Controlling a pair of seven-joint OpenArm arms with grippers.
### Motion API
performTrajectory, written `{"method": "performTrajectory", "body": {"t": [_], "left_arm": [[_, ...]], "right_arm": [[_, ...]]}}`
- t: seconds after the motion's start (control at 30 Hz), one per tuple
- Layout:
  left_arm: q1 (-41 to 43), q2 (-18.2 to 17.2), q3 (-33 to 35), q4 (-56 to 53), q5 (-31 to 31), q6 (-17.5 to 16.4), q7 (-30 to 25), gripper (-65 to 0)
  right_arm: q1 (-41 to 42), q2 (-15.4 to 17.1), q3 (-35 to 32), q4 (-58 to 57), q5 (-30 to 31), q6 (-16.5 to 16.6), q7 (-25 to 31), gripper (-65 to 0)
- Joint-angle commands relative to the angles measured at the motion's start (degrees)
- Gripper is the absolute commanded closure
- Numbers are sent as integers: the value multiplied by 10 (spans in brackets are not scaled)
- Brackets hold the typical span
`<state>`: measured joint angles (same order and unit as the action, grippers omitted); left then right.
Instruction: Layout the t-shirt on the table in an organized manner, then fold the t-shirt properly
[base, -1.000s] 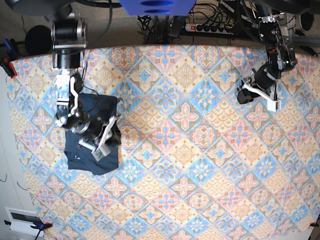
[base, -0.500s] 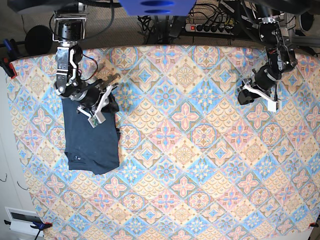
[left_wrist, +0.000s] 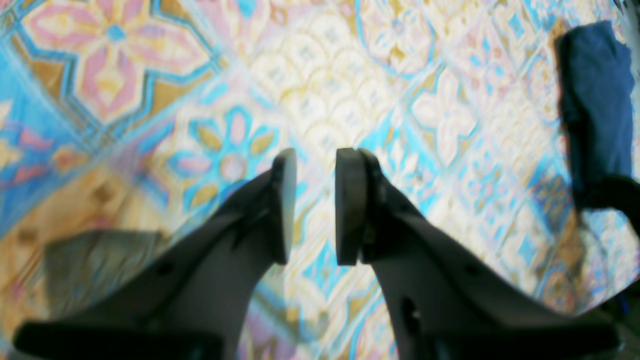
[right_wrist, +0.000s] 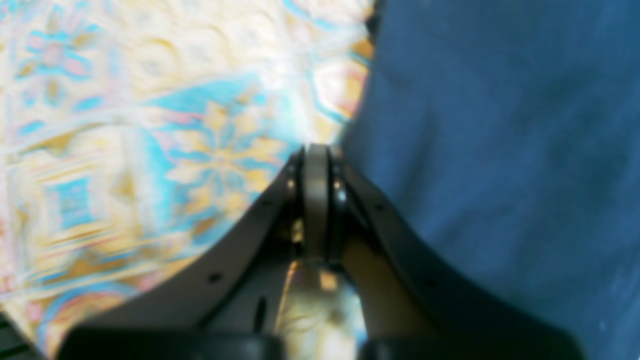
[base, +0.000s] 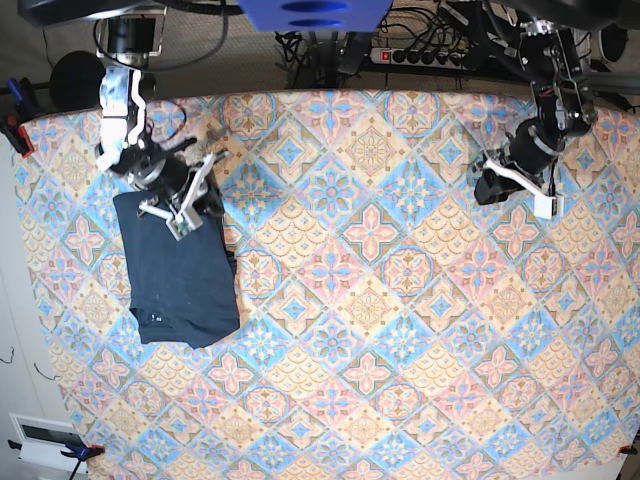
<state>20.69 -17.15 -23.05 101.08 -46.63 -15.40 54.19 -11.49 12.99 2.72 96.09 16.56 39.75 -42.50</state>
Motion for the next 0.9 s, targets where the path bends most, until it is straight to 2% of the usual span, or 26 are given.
{"method": "performTrajectory", "body": {"t": [0.0, 0.13, 0.23, 0.4, 0.53, 0.77, 0.87], "left_arm": [[13, -16, -5, 21, -8, -5, -10, -128], [80, -34, -16, 58, -9, -5, -14, -127], [132, -36, -67, 81, -9, -5, -14, -127], [242, -35, -138, 144, -10, -5, -13, -126], [315, -33, -166, 149, -10, -5, -13, -126], [419, 20, -178, 129, -5, -5, -15, -122], [419, 26, -177, 66, -4, -5, -15, -60]], "right_arm": [[-12, 3, 2, 33, 9, 3, 10, -3], [-94, 3, 5, 132, 9, 3, 10, -3], [-155, 3, 17, 165, 9, 3, 10, -3], [-261, 3, 88, 167, 9, 3, 10, -2], [-332, 3, 143, 167, 9, 3, 10, -2], [-433, 2, 188, 137, 9, 3, 11, -2], [-442, 1, 183, 89, 7, 3, 11, -2]]}}
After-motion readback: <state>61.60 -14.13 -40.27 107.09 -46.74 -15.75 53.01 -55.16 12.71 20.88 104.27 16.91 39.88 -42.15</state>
